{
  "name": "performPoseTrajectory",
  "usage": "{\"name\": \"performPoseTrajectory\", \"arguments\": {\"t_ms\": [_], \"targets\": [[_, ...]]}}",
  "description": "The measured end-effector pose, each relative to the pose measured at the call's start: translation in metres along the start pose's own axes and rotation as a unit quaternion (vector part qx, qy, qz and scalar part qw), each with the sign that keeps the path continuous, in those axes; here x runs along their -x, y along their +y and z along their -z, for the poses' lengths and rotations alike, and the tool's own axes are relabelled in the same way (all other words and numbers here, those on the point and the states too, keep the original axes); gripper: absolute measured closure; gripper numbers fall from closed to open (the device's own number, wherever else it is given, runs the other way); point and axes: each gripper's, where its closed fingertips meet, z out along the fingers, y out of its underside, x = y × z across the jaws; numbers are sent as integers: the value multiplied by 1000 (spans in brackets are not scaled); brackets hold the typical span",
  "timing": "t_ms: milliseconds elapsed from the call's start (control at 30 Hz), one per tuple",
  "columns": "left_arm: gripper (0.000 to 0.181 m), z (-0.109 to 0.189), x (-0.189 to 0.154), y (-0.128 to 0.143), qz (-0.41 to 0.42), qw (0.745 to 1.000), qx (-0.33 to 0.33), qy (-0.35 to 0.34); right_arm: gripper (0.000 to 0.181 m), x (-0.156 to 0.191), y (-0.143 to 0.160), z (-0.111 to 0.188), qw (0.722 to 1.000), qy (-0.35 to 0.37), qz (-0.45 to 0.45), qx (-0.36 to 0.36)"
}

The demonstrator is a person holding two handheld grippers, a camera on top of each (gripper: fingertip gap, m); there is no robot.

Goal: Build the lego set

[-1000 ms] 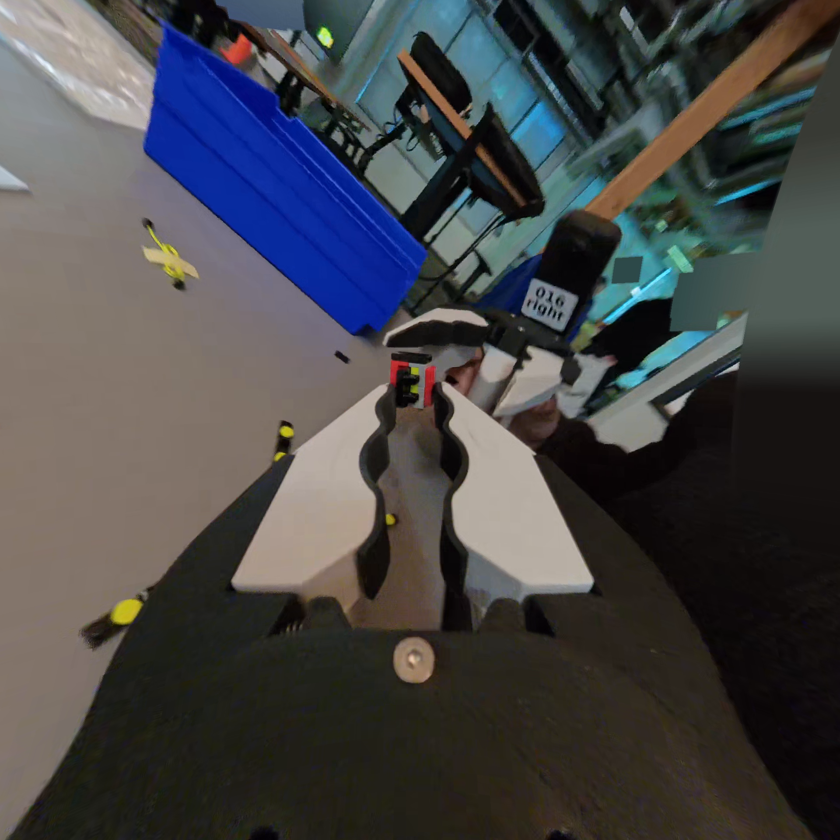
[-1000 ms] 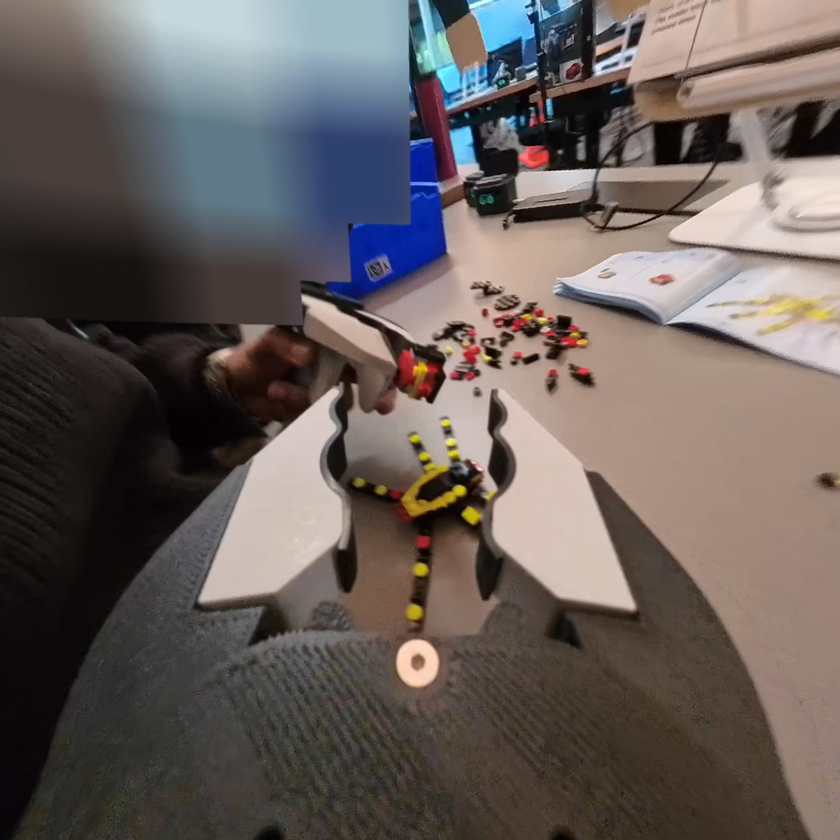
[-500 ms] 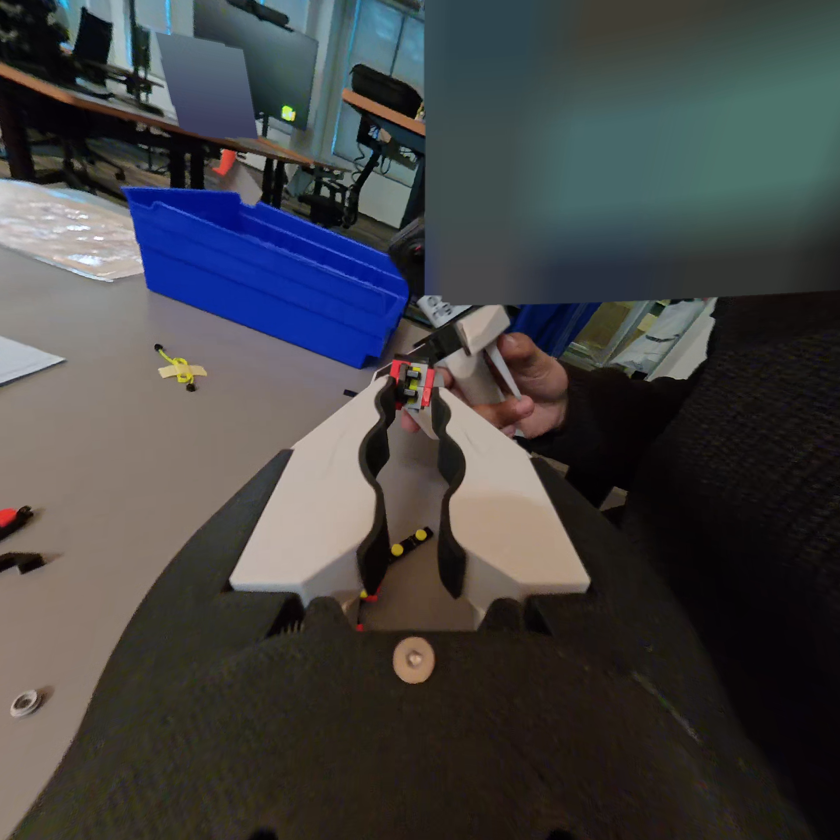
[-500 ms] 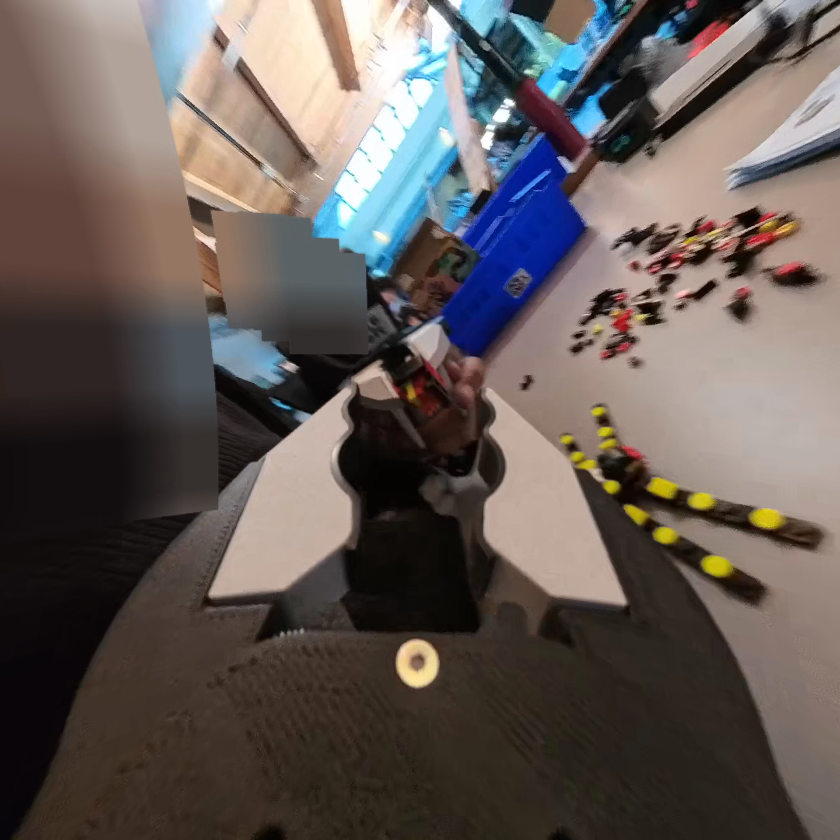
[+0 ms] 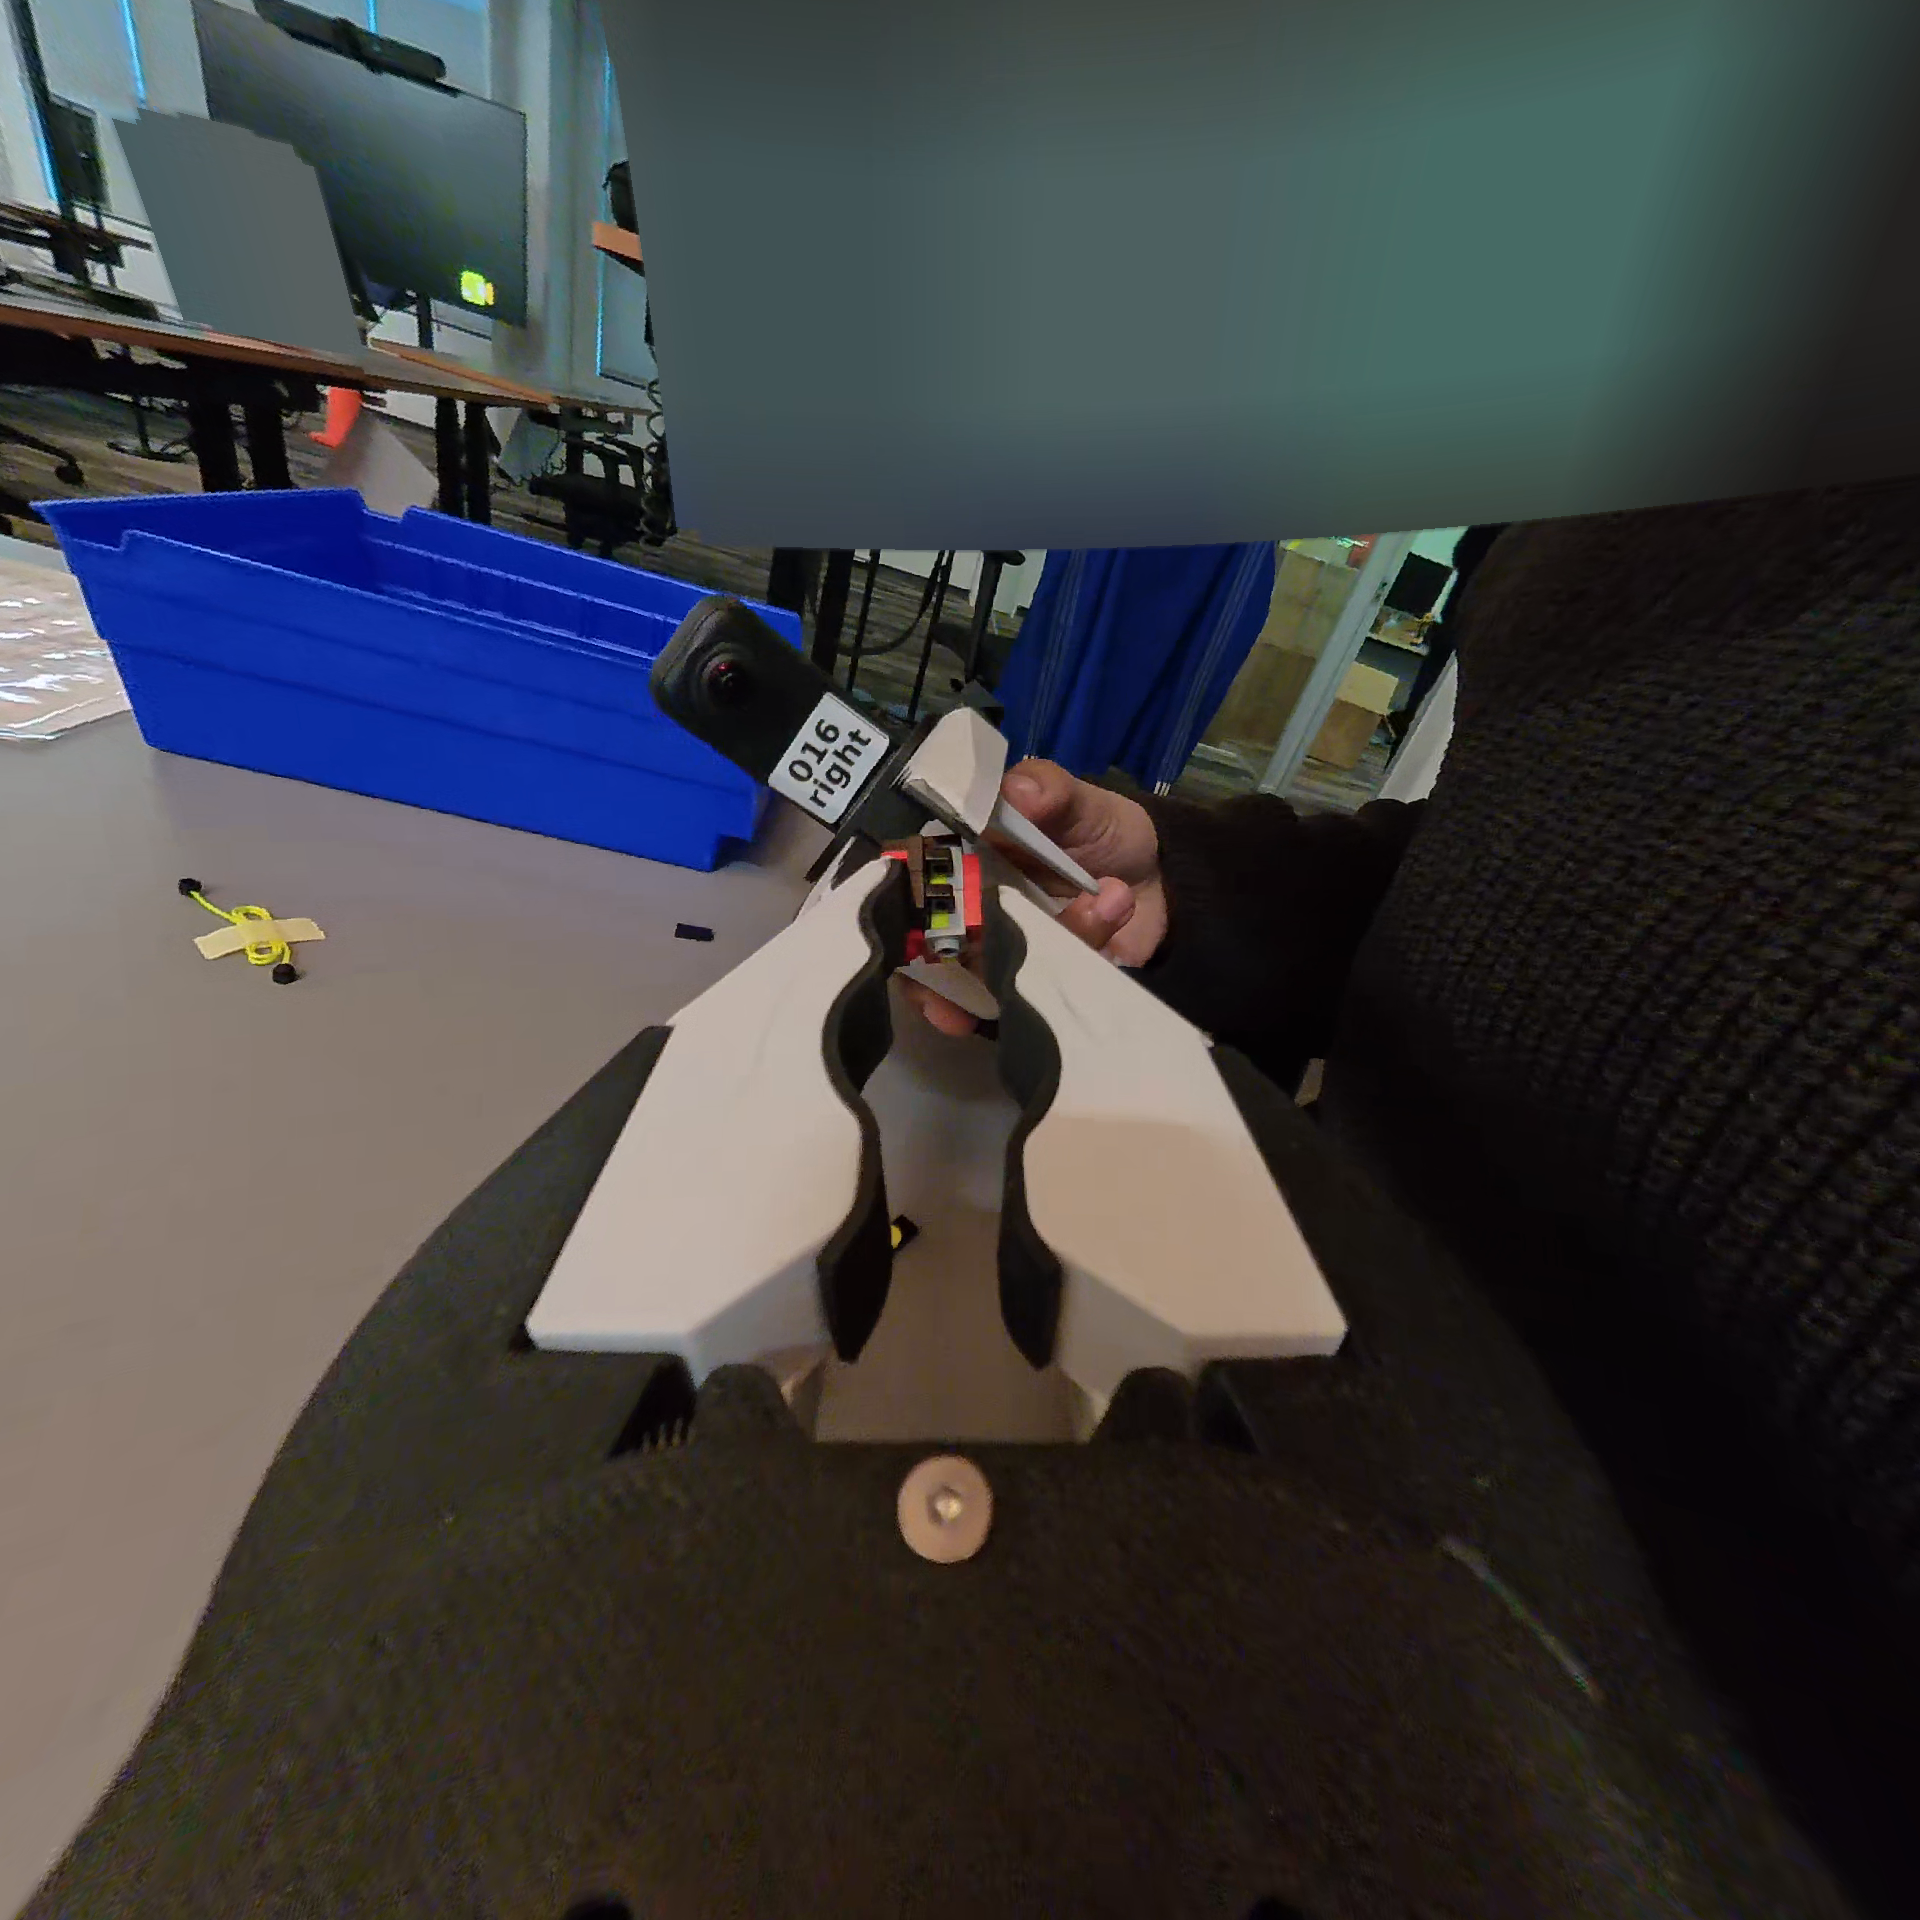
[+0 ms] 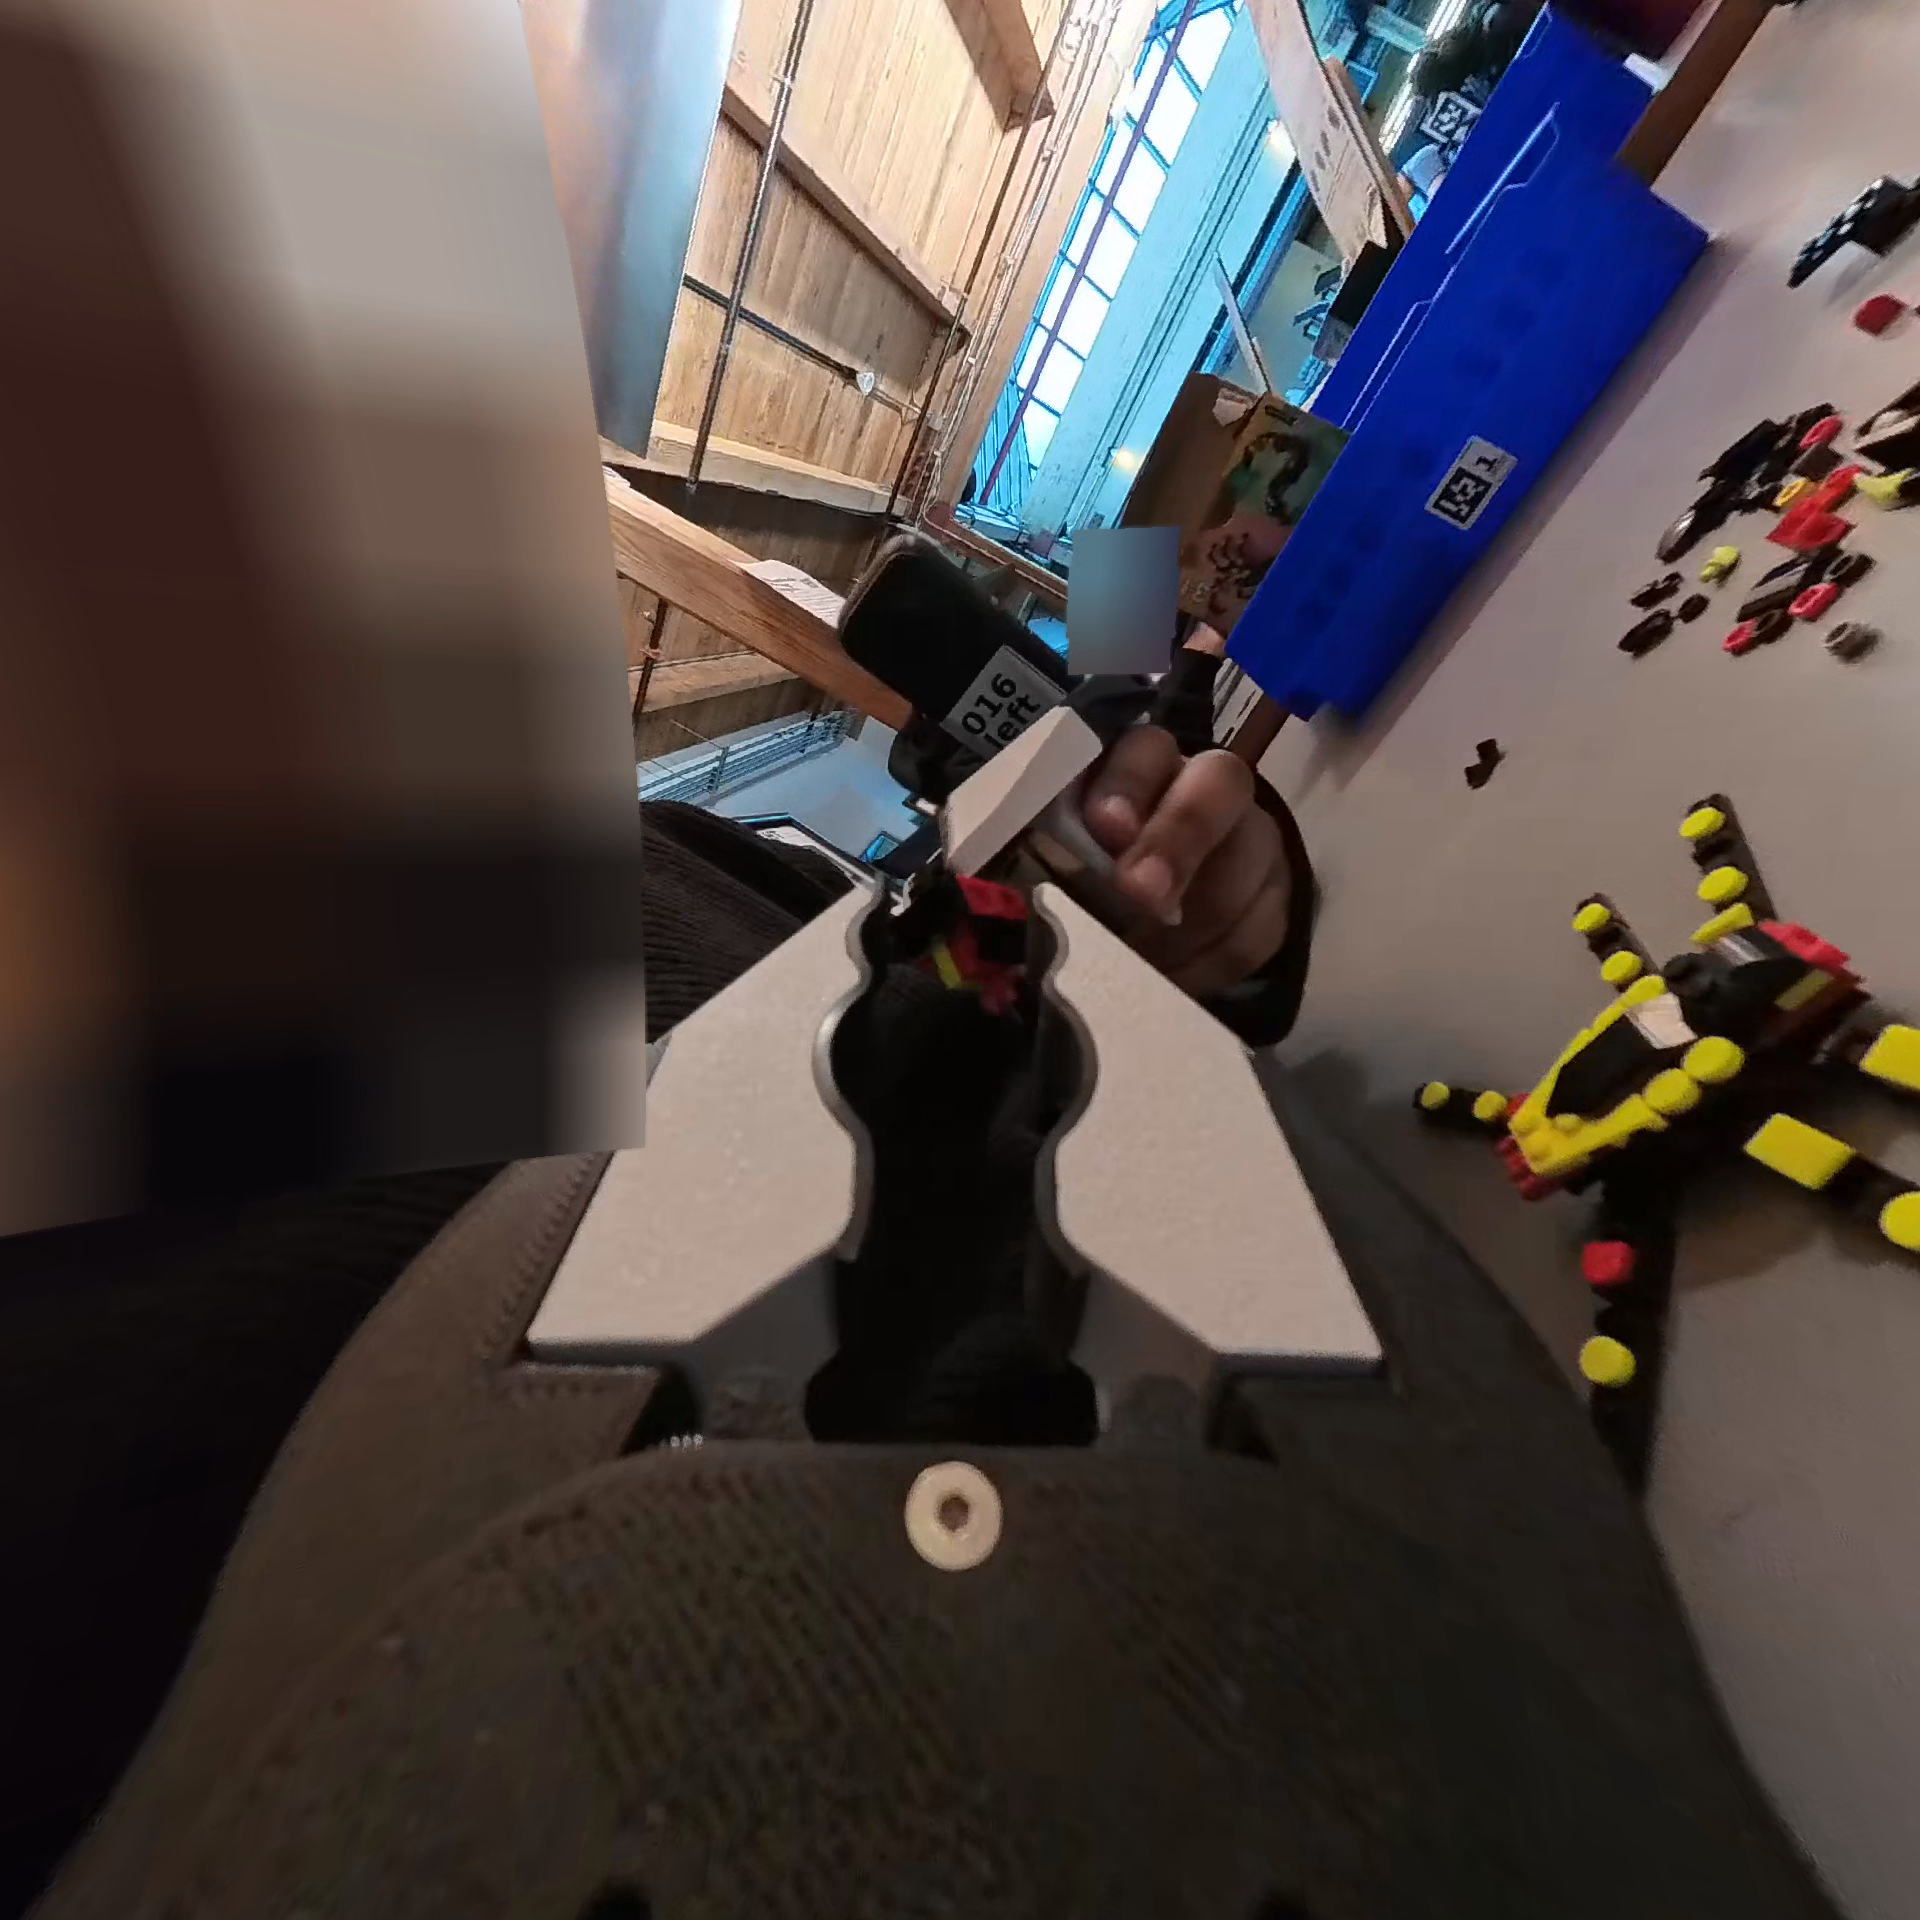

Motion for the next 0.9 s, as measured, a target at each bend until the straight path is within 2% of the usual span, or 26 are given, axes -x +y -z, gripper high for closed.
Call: {"name": "performPoseTrajectory", "arguments": {"t_ms": [167,333,633,900], "targets": [[168,2,10,-6,19,999,-20,-30,162,0,-7,2,999,18,37,-16],[168,3,13,-7,44,998,-27,-29,162,0,-11,2,996,38,72,-24],[148,3,25,-6,81,995,-31,-57,163,2,-16,3,993,49,97,-36],[156,0,19,-3,99,994,-22,-32,162,3,-16,1,993,45,97,-39]]}}
